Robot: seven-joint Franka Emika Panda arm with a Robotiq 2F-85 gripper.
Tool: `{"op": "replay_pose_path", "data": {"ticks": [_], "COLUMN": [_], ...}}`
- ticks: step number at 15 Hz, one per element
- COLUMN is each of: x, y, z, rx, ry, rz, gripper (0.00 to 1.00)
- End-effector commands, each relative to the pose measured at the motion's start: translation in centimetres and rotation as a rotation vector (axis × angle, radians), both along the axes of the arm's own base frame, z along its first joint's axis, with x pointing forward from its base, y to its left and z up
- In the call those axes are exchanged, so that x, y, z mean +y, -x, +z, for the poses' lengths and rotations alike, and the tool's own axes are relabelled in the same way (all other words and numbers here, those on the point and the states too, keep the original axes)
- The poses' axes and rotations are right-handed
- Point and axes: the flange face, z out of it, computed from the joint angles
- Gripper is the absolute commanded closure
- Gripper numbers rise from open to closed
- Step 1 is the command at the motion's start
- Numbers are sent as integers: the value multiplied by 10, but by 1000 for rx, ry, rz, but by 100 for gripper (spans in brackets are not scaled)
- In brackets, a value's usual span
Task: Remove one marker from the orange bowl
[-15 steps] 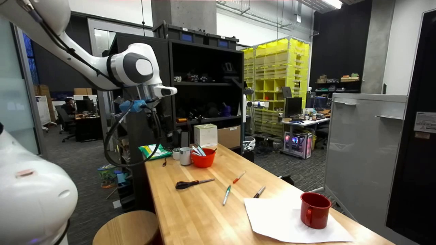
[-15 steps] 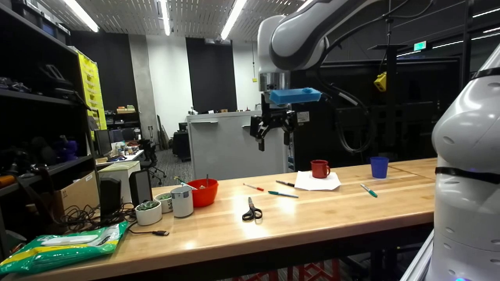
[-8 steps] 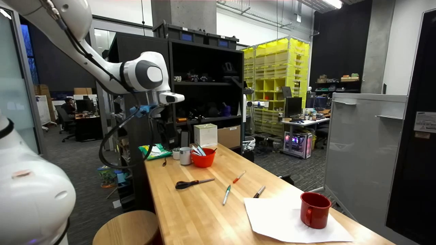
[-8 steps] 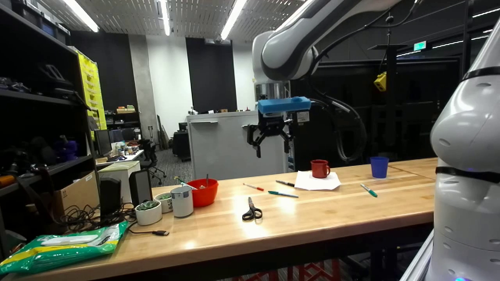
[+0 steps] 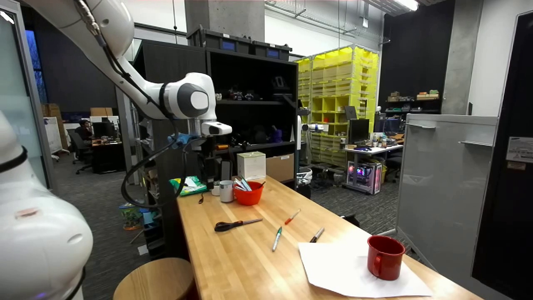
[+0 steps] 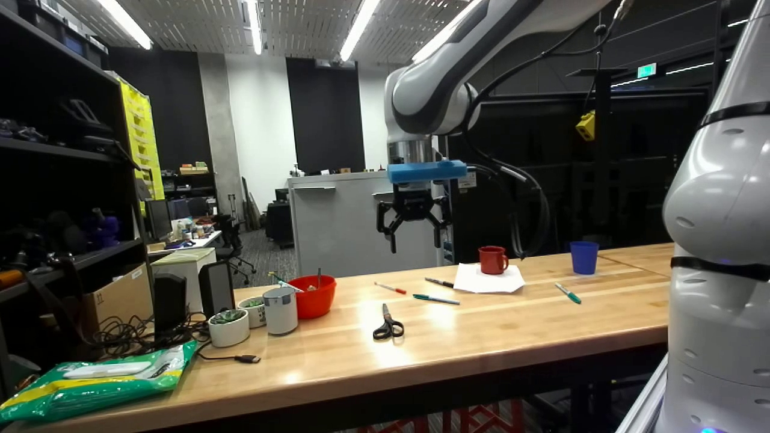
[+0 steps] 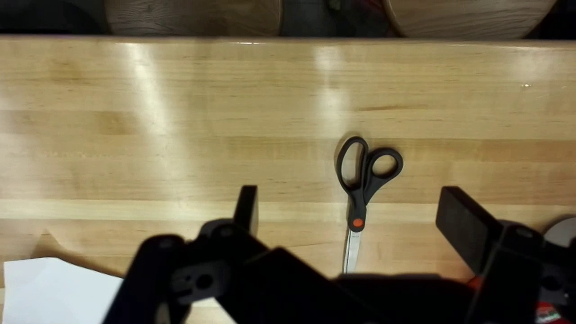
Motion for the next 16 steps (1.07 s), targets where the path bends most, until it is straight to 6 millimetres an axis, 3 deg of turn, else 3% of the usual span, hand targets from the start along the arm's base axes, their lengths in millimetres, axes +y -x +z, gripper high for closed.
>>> {"op": "replay_pose_path", "data": {"ticks": [1,7,16], "x": [-5,-16,-16], "y": [-11,-14,-15], "z": [-5,-10,-10], "rx": [13,-7,-16], "ry": [-35,-23,-25], "rz": [-37,-39,-40], "gripper": [0,0,0]}}
